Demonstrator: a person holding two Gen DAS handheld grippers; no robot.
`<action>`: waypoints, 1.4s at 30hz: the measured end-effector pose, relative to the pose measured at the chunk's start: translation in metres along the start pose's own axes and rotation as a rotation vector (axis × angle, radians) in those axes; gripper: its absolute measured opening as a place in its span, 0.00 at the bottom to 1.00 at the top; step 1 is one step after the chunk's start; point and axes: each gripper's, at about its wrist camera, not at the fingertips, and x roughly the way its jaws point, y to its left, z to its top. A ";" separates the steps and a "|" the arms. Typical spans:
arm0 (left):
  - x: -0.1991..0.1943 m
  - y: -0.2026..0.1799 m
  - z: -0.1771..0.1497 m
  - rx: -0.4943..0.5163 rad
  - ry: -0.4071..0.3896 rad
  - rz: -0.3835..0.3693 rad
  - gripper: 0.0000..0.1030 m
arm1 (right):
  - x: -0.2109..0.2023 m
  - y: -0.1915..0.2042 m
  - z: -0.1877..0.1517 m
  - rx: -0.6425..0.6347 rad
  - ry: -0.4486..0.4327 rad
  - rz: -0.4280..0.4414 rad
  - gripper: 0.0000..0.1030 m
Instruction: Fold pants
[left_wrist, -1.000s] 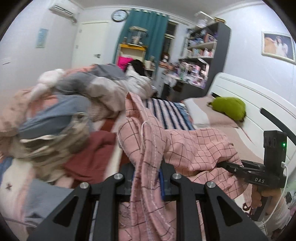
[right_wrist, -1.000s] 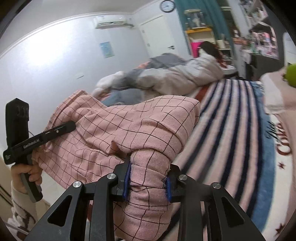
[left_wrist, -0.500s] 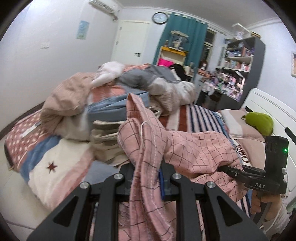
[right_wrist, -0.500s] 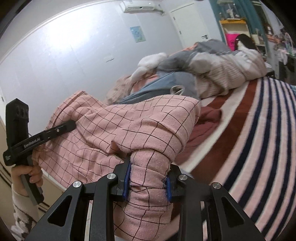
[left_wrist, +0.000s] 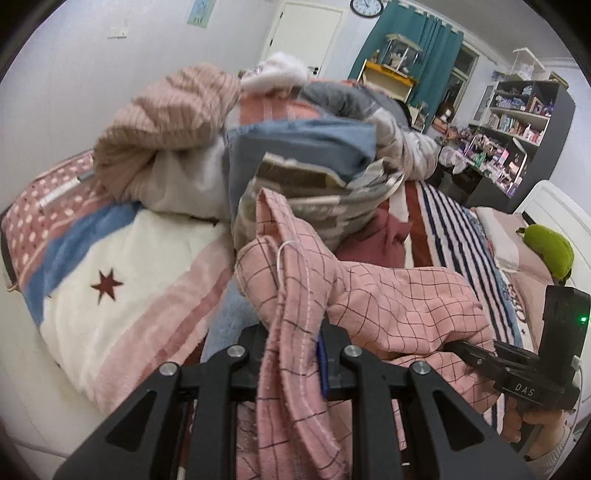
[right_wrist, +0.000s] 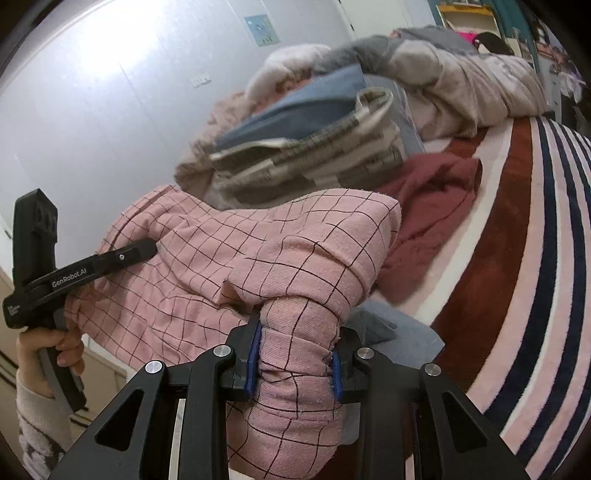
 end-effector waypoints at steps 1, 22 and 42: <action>0.007 0.001 -0.001 0.001 0.009 0.001 0.15 | 0.006 -0.003 -0.001 0.003 0.009 -0.006 0.23; 0.013 -0.013 0.008 0.030 0.003 0.138 0.37 | 0.011 -0.013 -0.007 0.000 0.036 -0.039 0.37; -0.091 -0.235 -0.004 0.310 -0.334 -0.009 0.67 | -0.183 -0.060 -0.037 -0.083 -0.333 -0.279 0.70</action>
